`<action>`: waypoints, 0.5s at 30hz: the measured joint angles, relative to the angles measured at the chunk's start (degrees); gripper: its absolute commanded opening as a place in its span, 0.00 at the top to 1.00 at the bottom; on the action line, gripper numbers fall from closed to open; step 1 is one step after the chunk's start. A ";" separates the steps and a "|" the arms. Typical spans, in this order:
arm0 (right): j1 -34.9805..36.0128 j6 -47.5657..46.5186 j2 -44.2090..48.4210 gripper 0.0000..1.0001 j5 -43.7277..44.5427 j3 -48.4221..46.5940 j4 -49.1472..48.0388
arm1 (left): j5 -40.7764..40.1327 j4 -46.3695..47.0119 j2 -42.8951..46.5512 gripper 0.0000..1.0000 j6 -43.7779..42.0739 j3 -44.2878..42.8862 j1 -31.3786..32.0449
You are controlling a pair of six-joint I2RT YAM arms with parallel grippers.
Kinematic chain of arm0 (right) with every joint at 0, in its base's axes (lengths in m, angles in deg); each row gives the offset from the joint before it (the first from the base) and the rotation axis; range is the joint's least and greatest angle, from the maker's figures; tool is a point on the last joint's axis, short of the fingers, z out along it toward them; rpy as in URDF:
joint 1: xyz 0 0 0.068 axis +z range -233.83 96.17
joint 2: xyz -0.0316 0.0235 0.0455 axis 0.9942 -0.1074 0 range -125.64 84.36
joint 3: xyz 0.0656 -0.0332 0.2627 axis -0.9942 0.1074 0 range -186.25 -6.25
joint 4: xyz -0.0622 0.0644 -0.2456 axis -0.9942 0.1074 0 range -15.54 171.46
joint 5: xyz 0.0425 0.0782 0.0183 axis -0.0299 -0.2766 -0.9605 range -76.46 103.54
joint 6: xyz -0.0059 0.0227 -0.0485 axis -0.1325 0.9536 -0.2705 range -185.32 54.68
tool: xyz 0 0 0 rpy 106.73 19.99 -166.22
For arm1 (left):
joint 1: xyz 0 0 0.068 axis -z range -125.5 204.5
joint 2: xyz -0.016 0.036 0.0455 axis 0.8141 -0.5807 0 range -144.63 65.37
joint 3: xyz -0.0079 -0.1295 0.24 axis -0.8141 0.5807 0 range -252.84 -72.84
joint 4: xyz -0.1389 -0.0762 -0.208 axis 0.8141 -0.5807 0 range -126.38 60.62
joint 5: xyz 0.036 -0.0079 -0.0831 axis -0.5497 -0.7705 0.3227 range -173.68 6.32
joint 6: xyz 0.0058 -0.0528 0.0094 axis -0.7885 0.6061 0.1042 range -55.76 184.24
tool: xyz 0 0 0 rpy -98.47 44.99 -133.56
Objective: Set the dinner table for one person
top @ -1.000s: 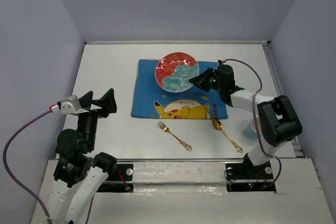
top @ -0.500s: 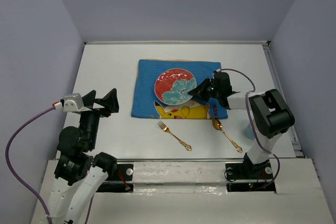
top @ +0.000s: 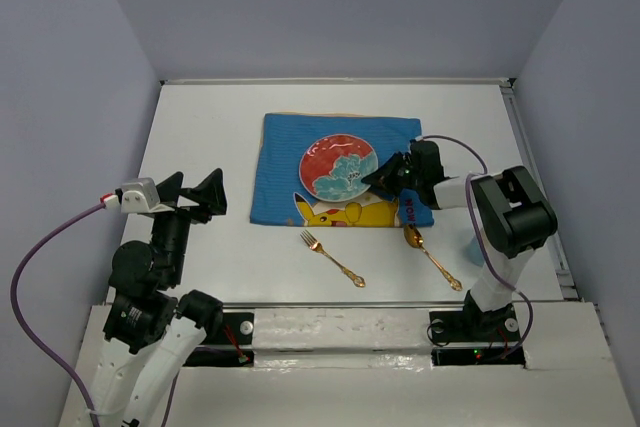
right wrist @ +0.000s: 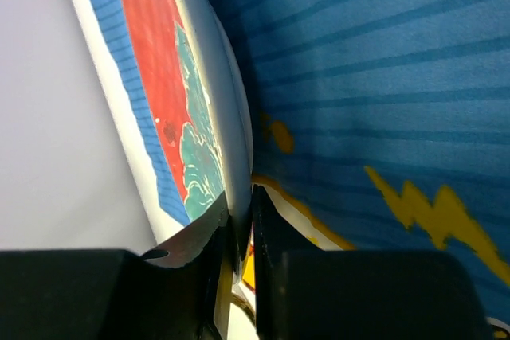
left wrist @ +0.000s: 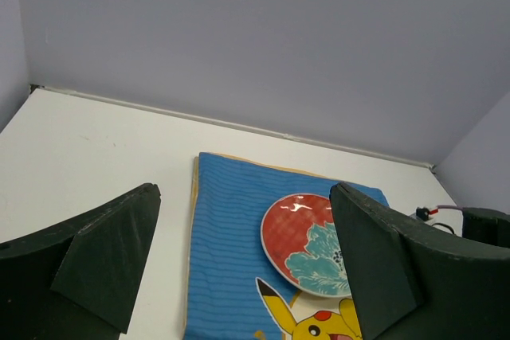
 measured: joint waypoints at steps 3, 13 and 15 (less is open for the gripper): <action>-0.28 0.72 -0.50 0.62 -1.18 0.09 -1.92 | 0.00 0.00 0.00 0.01 0.00 0.00 0.00; -0.52 -3.78 0.81 0.15 -1.73 0.09 0.42 | 0.04 0.00 0.00 0.01 0.02 0.00 0.00; -0.50 -5.79 3.23 0.13 0.02 0.09 3.15 | 0.20 0.00 0.00 0.01 0.02 0.00 0.00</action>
